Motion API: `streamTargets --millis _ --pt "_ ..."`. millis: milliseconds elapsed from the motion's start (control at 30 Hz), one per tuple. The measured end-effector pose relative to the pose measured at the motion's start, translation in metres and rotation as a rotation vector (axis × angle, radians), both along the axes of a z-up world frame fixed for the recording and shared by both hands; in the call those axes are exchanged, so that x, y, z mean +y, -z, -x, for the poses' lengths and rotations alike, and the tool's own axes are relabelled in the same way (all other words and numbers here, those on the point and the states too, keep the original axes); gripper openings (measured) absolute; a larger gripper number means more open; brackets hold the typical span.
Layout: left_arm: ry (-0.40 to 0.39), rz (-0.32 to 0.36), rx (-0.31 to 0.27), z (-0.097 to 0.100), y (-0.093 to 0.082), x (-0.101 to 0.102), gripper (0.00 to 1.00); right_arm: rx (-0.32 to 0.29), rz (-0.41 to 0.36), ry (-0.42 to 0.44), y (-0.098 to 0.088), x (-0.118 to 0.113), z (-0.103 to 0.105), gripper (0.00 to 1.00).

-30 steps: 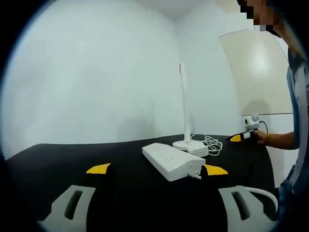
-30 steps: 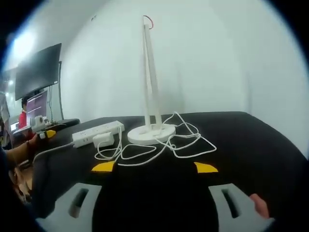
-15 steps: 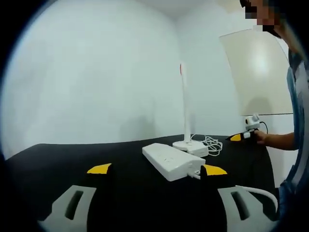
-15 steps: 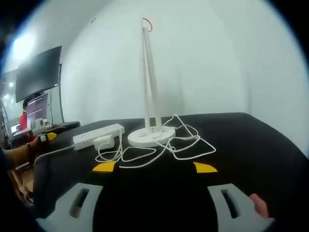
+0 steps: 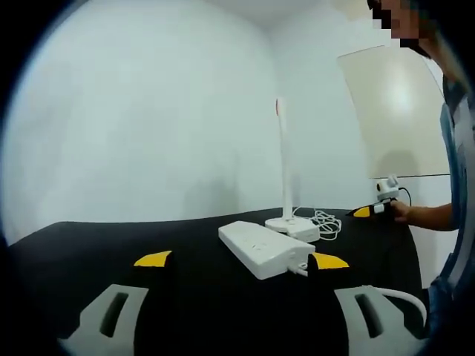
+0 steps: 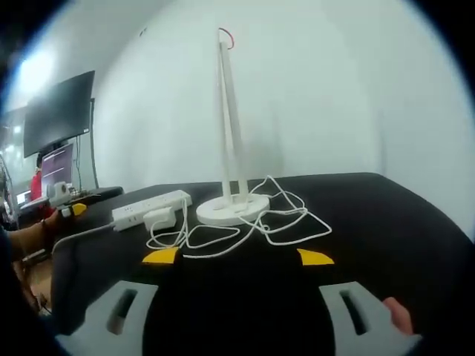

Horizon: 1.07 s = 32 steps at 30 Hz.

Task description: Insert the desk lamp plug into the socket, turn on the power strip switch, turn on the lamp switch, then turn off the lamp switch, turn off the power strip switch, and remove the plug from the socket.

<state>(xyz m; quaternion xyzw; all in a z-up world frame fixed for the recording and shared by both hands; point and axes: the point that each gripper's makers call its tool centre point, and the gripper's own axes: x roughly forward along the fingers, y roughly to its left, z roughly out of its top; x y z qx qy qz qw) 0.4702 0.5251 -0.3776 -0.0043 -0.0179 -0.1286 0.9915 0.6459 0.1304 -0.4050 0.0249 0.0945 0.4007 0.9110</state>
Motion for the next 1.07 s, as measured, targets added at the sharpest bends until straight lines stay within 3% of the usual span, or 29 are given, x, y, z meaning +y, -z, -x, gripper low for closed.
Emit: streamTargets --millis 1067 --pt "-0.001 -0.022 0.006 0.0010 0.0019 0.0005 0.68 0.002 0.011 0.005 0.0018 -0.0010 -0.0006 0.60"
